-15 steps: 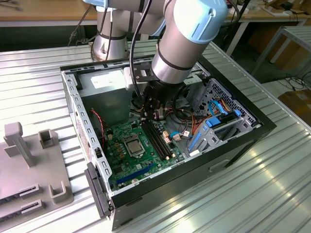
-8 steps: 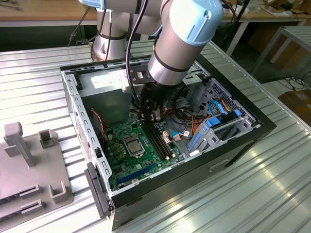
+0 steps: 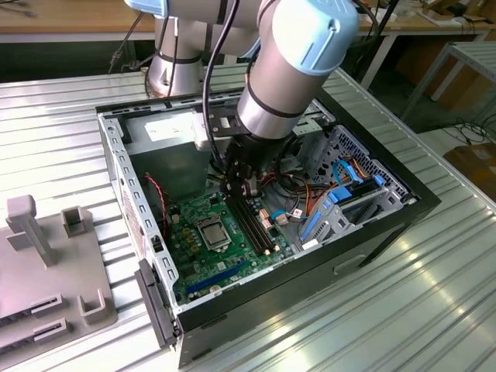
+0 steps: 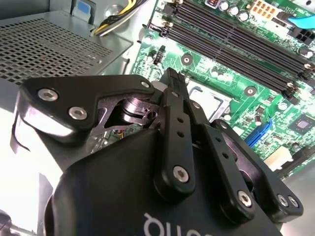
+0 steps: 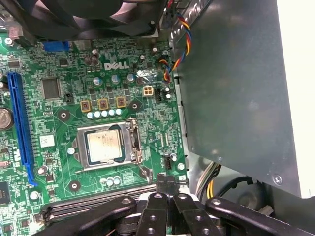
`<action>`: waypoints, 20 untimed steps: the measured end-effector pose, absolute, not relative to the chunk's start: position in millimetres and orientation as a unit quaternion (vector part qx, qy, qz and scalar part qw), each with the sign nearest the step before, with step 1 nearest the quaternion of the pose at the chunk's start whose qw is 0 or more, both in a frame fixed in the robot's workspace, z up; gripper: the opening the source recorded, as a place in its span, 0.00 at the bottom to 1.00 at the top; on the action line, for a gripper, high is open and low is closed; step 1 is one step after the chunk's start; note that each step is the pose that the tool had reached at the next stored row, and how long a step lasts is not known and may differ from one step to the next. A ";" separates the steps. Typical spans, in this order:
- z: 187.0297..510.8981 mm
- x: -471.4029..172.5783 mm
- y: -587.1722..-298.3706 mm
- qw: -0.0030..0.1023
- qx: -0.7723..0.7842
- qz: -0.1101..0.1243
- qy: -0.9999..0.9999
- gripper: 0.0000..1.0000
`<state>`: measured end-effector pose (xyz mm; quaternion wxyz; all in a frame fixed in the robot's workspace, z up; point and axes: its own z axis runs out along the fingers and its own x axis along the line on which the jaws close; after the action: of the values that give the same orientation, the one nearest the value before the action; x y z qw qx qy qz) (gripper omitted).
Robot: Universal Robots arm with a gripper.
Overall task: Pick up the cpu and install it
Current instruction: 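Install the first cpu locking lever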
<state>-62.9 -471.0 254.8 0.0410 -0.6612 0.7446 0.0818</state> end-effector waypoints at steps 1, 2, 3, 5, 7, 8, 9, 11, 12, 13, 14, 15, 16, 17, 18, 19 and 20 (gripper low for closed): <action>254.8 -63.0 -471.8 0.041 -0.661 0.082 0.745 0.11; 254.8 -62.9 -472.4 0.041 -0.661 0.082 0.745 0.11; 254.8 -62.9 -473.1 0.041 -0.661 0.082 0.745 0.11; 254.8 -62.9 -474.4 0.041 -0.661 0.082 0.745 0.11; 254.8 -62.9 -475.6 0.041 -0.661 0.082 0.745 0.11; 254.8 -62.9 -476.2 0.041 -0.661 0.082 0.745 0.11; 254.8 -62.9 -477.0 0.041 -0.661 0.082 0.745 0.11; 254.8 -63.0 -478.5 0.041 -0.661 0.082 0.745 0.11; 254.7 -63.0 -478.5 0.041 -0.661 0.082 0.745 0.11; 254.6 -62.9 -478.6 0.041 -0.661 0.082 0.744 0.11; 254.2 -62.9 -478.8 0.041 -0.662 0.082 0.744 0.11; 253.9 -62.9 -478.9 0.041 -0.662 0.082 0.744 0.11; 253.4 -62.9 -478.9 0.041 -0.662 0.082 0.744 0.11; 252.8 -62.9 -478.9 0.041 -0.663 0.082 0.743 0.11; 251.9 -62.9 -478.9 0.041 -0.663 0.082 0.743 0.11; 250.9 -62.9 -478.8 0.041 -0.663 0.082 0.743 0.11; 249.3 -62.9 -478.7 0.041 -0.663 0.082 0.743 0.11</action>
<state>-62.9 -478.7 249.3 0.0408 -0.6634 0.7426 0.0819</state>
